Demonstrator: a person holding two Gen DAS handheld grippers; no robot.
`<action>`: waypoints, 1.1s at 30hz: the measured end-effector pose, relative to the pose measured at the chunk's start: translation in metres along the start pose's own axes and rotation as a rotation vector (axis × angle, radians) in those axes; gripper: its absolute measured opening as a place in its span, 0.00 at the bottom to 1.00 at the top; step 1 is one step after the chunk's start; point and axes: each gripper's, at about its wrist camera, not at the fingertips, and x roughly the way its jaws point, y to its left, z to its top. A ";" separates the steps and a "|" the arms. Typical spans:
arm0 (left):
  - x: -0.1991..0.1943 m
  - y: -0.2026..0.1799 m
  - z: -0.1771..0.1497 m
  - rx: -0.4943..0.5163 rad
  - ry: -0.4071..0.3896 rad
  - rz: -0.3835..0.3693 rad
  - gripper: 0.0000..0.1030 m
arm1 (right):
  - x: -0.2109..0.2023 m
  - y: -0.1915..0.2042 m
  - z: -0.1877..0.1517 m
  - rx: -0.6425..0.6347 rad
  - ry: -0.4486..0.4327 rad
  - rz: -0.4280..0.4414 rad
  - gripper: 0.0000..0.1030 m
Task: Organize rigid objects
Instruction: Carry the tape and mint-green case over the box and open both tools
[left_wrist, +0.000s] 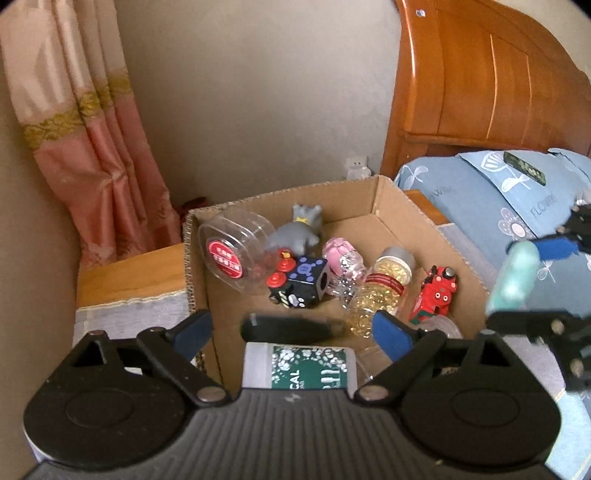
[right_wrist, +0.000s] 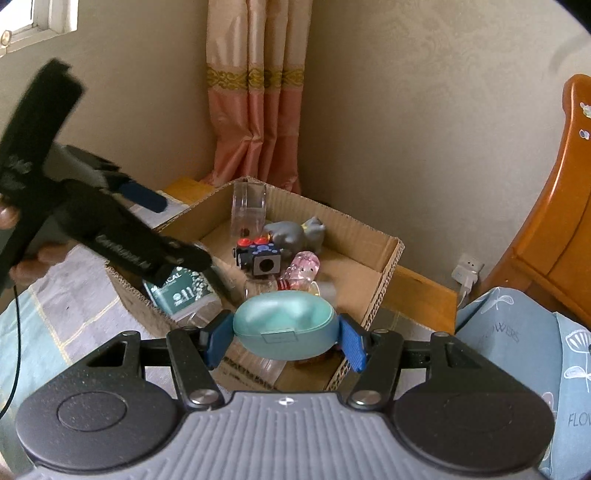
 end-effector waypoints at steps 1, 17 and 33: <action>-0.003 0.000 -0.002 -0.001 -0.010 0.004 0.94 | 0.003 -0.001 0.002 0.001 0.003 -0.002 0.64; -0.048 -0.002 -0.040 -0.043 -0.100 0.068 0.97 | 0.081 -0.035 0.060 0.147 0.100 -0.052 0.64; -0.084 -0.007 -0.048 -0.044 -0.196 0.154 0.97 | 0.031 -0.010 0.058 0.164 0.077 -0.134 1.00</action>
